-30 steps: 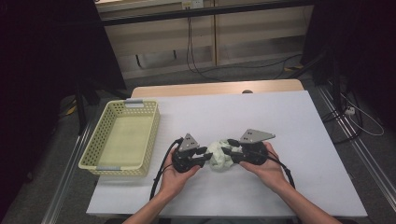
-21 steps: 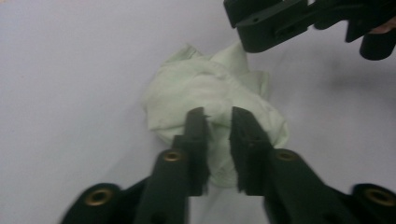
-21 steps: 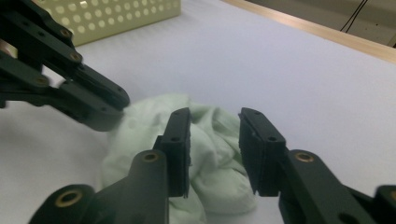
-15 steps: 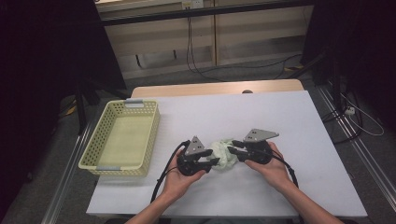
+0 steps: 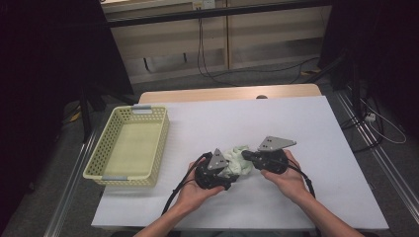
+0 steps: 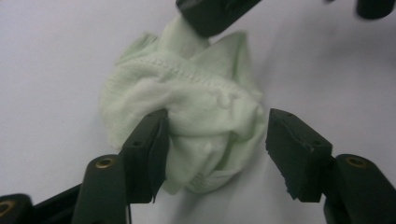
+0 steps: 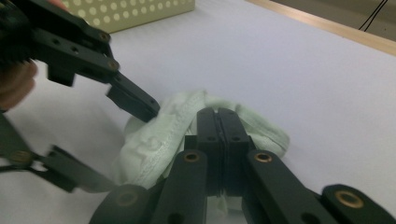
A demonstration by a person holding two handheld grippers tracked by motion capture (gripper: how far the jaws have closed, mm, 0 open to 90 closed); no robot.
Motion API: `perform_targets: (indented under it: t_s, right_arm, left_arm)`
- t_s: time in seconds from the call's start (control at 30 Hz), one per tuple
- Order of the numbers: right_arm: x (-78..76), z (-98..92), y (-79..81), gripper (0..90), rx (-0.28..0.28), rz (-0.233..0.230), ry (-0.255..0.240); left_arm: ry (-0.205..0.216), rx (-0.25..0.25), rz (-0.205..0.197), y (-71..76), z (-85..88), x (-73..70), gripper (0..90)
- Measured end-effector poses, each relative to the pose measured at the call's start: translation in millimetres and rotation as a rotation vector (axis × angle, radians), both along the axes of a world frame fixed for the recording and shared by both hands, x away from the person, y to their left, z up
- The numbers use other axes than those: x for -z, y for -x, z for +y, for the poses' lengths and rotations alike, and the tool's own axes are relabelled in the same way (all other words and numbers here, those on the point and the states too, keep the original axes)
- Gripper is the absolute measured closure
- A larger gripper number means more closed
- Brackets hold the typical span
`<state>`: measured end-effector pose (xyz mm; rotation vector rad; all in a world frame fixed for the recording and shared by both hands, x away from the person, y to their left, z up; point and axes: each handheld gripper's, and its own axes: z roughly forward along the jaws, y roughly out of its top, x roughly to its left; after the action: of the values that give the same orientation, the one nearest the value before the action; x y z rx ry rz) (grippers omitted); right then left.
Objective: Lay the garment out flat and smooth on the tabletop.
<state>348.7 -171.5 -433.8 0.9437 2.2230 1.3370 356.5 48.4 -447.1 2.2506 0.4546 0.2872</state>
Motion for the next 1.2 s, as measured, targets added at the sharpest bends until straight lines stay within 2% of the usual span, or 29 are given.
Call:
perform_targets:
  t_s: [0.07,0.1,0.17,0.23,0.3,0.4,0.43,0.5,0.53,0.57,0.6,0.77,1.0,1.03,1.07,1.1,1.13,1.2]
  right_arm:
    - [-1.9,-0.5,0.3,89.1,0.002,-0.005,-0.005]
    - [-5.6,-1.9,0.9,89.1,0.005,-0.017,-0.010]
    - [-6.7,-3.0,1.3,89.2,0.008,-0.019,-0.011]
    - [-7.2,-4.8,0.8,89.2,0.013,-0.023,-0.015]
    - [-8.7,-6.8,0.4,89.2,0.019,-0.029,-0.018]
    - [-11.9,-10.7,0.4,89.2,0.035,-0.044,-0.021]
    - [-11.9,-10.7,0.4,89.2,0.035,-0.044,-0.021]
    - [-13.8,-16.5,-0.3,89.2,0.053,-0.056,-0.017]
    - [-13.8,-16.5,-0.3,89.2,0.053,-0.056,-0.017]
    - [-14.1,-20.4,-1.4,89.2,0.067,-0.059,-0.018]
    - [-14.1,-20.4,-1.4,89.2,0.067,-0.059,-0.018]
    - [-18.2,-27.2,-2.4,89.2,0.088,-0.078,-0.029]
    - [-27.5,-26.4,-0.9,89.3,0.094,-0.117,-0.045]
    - [-31.6,-27.1,-0.5,89.3,0.094,-0.128,-0.053]
    - [-31.6,-27.1,-0.5,89.3,0.094,-0.128,-0.053]
    - [-34.6,-26.8,-0.2,89.3,0.093,-0.135,-0.066]
    - [-34.6,-26.8,-0.2,89.3,0.093,-0.135,-0.066]
    - [-37.0,-24.7,0.2,89.3,0.085,-0.141,-0.071]
  left_arm:
    - [-0.008,-0.003,0.001,-1.4,-0.7,2.3,50.7]
    - [-0.019,-0.013,0.003,-3.9,0.9,3.3,59.5]
    - [0.028,-0.038,0.033,-6.2,4.4,1.5,74.2]
    - [0.031,-0.037,0.031,-8.4,7.8,-0.7,83.8]
    - [0.067,-0.051,0.050,-10.8,14.4,-5.9,86.0]
    - [0.109,-0.083,0.033,-12.9,24.2,-13.9,86.6]
    - [0.109,-0.083,0.033,-12.9,24.2,-13.9,86.6]
    - [0.146,-0.112,0.035,-16.4,35.7,-20.6,86.7]
    - [0.146,-0.112,0.035,-16.4,35.7,-20.6,86.8]
    - [0.165,-0.135,0.031,-18.0,42.8,-24.1,86.9]
    - [0.165,-0.135,0.031,-18.0,42.8,-24.1,87.0]
    - [0.218,-0.170,0.032,-22.1,54.9,-33.2,87.6]
    - [0.256,-0.169,0.019,-21.3,56.9,-45.9,87.6]
    - [0.280,-0.168,0.024,-20.4,58.2,-50.7,87.6]
    - [0.280,-0.168,0.024,-20.4,58.2,-50.7,87.6]
    - [0.292,-0.162,0.021,-17.1,59.7,-59.0,87.6]
    - [0.292,-0.162,0.021,-17.1,59.7,-59.0,87.6]
    - [0.312,-0.154,0.004,-13.4,61.8,-68.2,87.6]
